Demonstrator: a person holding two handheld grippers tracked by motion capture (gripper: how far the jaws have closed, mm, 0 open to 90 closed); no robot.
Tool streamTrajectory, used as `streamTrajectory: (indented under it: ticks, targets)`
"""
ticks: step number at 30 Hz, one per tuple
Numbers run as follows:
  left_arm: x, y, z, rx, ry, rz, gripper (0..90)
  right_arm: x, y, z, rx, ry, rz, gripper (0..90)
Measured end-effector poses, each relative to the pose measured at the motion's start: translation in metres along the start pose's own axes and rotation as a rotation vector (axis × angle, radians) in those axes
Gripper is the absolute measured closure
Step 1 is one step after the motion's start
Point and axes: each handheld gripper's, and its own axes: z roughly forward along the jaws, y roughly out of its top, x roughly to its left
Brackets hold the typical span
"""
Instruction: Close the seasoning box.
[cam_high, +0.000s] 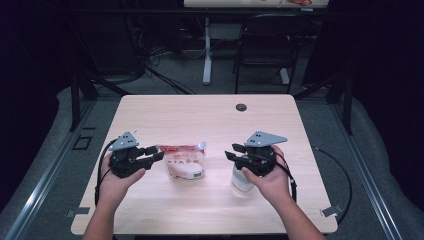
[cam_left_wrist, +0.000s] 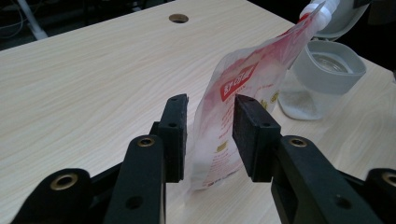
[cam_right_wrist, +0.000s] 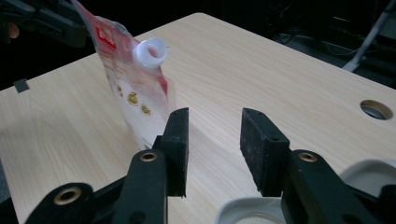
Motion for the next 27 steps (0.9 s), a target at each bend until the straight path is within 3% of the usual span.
streamTrajectory:
  ticks: [9, 16, 27]
  targets:
    - [-0.001, 0.002, 0.001, -0.006, 0.006, 0.007, 70.6, 0.008, 0.008, 0.018, 0.002, 0.042, -0.018, 60.6]
    - [-0.001, 0.002, 0.002, -0.007, 0.003, 0.003, 71.9, 0.010, 0.011, 0.033, -0.007, 0.080, 0.009, 58.7]
    - [0.000, 0.002, 0.002, -0.008, 0.006, 0.002, 73.6, 0.022, 0.018, 0.046, 0.010, 0.116, -0.028, 57.3]
